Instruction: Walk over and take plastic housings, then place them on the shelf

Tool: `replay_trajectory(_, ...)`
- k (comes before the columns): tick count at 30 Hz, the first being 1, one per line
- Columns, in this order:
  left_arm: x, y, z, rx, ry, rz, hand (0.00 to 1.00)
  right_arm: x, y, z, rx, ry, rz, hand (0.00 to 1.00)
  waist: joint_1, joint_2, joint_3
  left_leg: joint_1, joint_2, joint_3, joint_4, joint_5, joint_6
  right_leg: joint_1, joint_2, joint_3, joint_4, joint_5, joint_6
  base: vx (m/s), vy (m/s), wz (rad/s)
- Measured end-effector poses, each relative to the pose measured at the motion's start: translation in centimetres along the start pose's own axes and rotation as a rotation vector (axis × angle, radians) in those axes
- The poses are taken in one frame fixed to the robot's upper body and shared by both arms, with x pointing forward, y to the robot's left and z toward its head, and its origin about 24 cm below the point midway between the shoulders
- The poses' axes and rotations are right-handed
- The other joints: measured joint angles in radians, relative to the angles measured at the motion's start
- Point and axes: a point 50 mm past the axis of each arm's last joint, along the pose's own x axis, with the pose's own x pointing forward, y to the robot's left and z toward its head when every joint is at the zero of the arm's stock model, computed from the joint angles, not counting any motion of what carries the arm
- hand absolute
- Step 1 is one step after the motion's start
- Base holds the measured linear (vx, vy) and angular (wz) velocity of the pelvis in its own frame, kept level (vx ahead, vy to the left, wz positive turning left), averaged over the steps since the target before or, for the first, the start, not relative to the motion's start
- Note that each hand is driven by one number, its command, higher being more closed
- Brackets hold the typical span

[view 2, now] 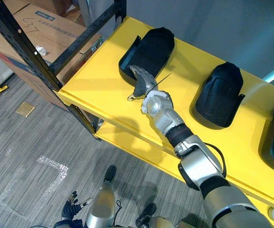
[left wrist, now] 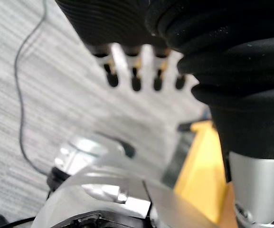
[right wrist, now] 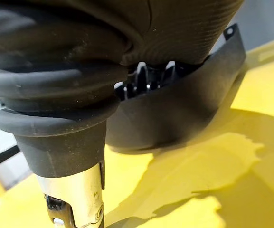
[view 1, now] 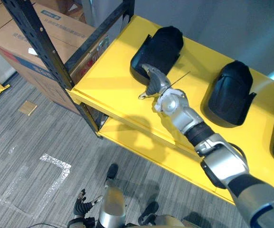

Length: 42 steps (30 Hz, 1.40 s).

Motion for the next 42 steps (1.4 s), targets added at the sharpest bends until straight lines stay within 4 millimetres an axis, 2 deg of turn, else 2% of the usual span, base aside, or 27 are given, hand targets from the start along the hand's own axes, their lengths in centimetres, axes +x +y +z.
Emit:
replay_trajectory(15,0.0,0.0,0.0,0.014,0.003,-0.01,0.0,-0.3,0.3,0.5,-0.111,-0.094,0.158,0.0,0.0,-0.005,-0.003,0.031,0.004,0.006,0.0,0.0,0.0,0.026,0.001,0.004,0.003,-0.002,0.0,0.0,0.0,0.0)
replay_trajectory(19,0.0,0.2,-0.3,0.023,0.024,-0.006,0.0,-0.5,0.0,1.9,-0.158,-0.167,0.198,0.0,-0.003,-0.025,-0.016,0.032,0.006,0.007,0.0,-0.001,0.001,0.029,0.002,0.005,-0.001,-0.002,0.0,0.0,0.0,0.0)
replay_trajectory(25,0.1,0.9,-0.4,0.046,0.035,0.005,0.0,-0.6,0.2,2.3,-0.167,-0.178,0.243,0.0,-0.004,-0.06,-0.046,0.04,0.003,0.009,0.0,0.001,-0.002,0.039,0.003,0.005,-0.012,0.0,0.001,0.0,0.0,0.0)
replay_trajectory(30,-0.1,1.0,-0.8,0.057,0.056,0.005,0.0,-0.7,0.4,2.4,-0.141,-0.183,0.268,0.0,-0.009,-0.057,-0.082,0.049,0.004,0.015,0.0,-0.002,0.0,0.044,0.002,0.013,-0.012,0.001,0.002,-0.02,0.002,-0.03)
replay_trajectory(34,-0.4,1.2,-1.4,0.058,0.074,0.002,0.0,-0.8,0.5,3.1,-0.153,-0.201,0.26,0.0,-0.019,-0.051,-0.106,0.051,0.005,0.018,0.0,-0.003,0.002,0.044,0.003,0.017,-0.014,0.001,0.002,-0.01,0.001,-0.02)
replay_trajectory(37,-0.4,1.1,-1.4,0.057,0.075,0.0,0.0,-0.8,0.3,2.8,-0.168,-0.172,0.211,0.0,-0.019,-0.049,-0.111,0.051,0.006,0.027,0.0,-0.003,0.002,0.039,0.002,0.026,-0.014,0.002,0.003,-0.02,0.004,-0.08)
replay_trajectory(39,-0.4,1.2,-1.5,0.056,0.077,0.0,0.0,-0.6,-0.1,2.4,-0.191,-0.14,0.136,0.0,-0.023,-0.049,-0.111,0.052,0.005,0.031,0.0,-0.003,0.003,0.038,0.001,0.03,-0.018,0.006,0.004,0.0,0.007,-0.07)
replay_trajectory(42,-0.4,1.4,-1.9,0.045,0.098,0.007,0.0,-0.5,-2.2,1.5,-0.15,-0.092,-0.026,0.0,-0.037,-0.05,-0.112,0.052,0.005,0.039,0.0,-0.004,0.004,0.038,0.001,0.036,-0.028,0.014,0.004,0.0,0.004,-0.07)
